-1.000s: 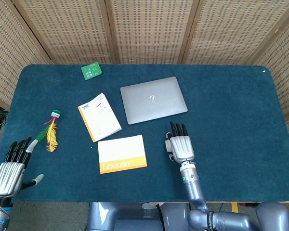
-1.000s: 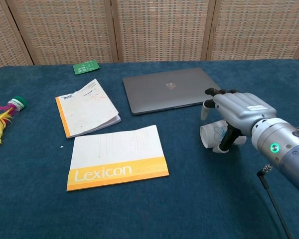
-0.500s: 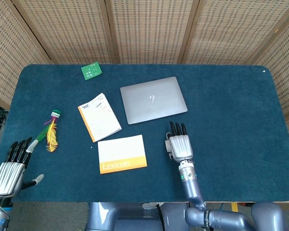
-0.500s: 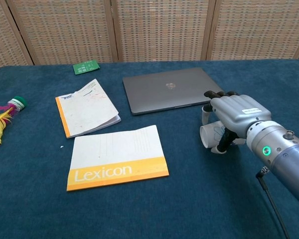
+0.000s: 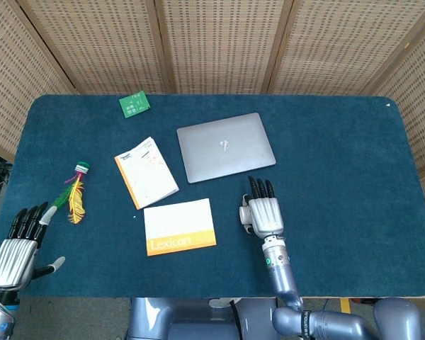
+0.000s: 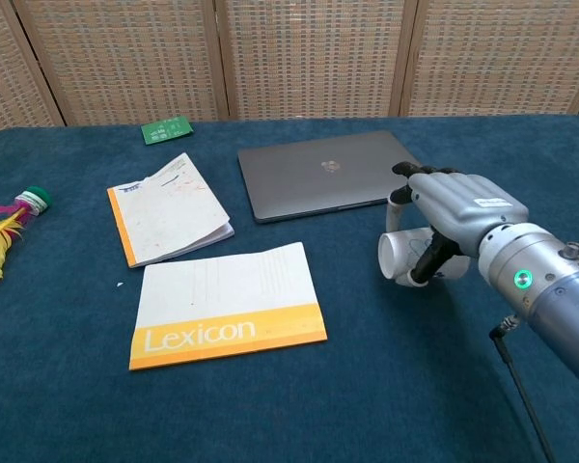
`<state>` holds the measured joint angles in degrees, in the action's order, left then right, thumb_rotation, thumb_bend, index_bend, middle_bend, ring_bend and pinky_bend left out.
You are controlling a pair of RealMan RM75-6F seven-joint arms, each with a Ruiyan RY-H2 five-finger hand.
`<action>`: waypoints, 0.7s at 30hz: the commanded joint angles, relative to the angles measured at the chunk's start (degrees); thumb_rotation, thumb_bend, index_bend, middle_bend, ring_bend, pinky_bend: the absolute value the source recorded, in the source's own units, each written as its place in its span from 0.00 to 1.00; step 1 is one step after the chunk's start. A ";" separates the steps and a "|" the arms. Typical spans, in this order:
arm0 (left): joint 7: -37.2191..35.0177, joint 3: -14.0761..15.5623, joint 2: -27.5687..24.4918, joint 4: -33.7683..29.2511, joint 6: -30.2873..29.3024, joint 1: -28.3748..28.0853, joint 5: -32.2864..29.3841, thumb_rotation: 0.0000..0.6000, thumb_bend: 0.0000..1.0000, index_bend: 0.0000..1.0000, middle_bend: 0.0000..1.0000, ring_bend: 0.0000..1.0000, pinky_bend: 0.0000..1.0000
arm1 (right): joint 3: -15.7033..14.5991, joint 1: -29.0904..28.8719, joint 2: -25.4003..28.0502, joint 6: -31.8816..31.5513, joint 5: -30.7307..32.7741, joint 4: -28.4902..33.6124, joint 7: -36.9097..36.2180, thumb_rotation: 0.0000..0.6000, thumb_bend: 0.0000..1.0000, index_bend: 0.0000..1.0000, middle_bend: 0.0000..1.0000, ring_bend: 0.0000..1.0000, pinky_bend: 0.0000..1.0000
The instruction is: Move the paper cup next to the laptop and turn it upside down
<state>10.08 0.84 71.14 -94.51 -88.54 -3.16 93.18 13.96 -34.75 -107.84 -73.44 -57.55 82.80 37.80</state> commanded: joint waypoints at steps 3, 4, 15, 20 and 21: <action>0.40 0.07 0.19 0.01 0.02 -0.01 0.13 1.00 0.13 0.00 0.00 0.00 0.00 | 6.45 2.96 3.51 5.34 1.17 8.46 -21.08 1.00 0.31 0.50 0.00 0.00 0.00; 0.40 0.06 0.18 0.00 0.02 -0.01 0.12 1.00 0.13 0.00 0.00 0.00 0.00 | 6.81 3.11 3.62 5.78 1.50 8.74 -22.40 1.00 0.31 0.50 0.00 0.00 0.00; 0.64 0.10 0.45 0.21 0.18 -0.10 0.18 1.00 0.13 0.00 0.00 0.00 0.00 | 10.25 4.69 4.35 13.85 2.95 8.64 -42.51 1.00 0.29 0.48 0.00 0.00 0.00; 0.67 0.16 0.50 0.23 0.15 -0.10 0.30 1.00 0.13 0.00 0.00 0.00 0.00 | 9.47 4.39 3.62 15.67 1.90 5.31 -46.14 1.00 0.27 0.47 0.00 0.00 0.00; 0.66 0.17 0.50 0.23 0.11 -0.08 0.32 1.00 0.13 0.00 0.00 0.00 0.00 | 9.33 4.32 3.31 15.80 1.65 4.55 -46.77 1.00 0.27 0.47 0.00 0.00 0.00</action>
<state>10.75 1.00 71.64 -94.28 -88.42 -3.25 93.49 23.44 -30.40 -104.06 -58.23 -55.37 88.57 -7.77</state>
